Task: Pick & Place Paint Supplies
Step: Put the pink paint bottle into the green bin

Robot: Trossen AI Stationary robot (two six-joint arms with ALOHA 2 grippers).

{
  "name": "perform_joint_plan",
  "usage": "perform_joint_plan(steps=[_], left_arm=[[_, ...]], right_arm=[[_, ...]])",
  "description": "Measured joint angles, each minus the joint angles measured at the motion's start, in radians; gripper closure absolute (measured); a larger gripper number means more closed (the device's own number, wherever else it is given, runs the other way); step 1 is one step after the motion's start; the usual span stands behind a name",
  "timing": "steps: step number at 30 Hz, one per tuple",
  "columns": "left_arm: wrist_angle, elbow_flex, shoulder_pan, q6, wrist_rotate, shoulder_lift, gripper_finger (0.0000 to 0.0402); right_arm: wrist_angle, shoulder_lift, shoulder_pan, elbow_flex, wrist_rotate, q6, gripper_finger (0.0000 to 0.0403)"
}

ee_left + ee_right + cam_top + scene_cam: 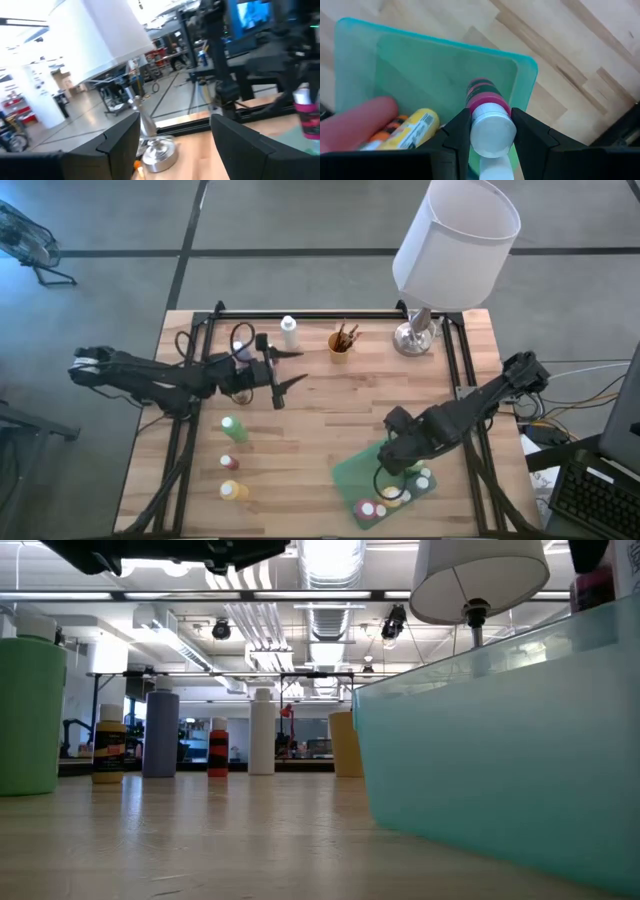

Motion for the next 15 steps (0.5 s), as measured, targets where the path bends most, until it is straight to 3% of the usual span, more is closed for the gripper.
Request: perform_joint_plan(steps=[15], left_arm=[[-0.033, -0.001, 0.077, -0.011, 0.000, 0.000, 0.0154]], right_arm=[[0.001, 0.083, -0.023, -0.006, -0.031, -0.017, 0.0290]])
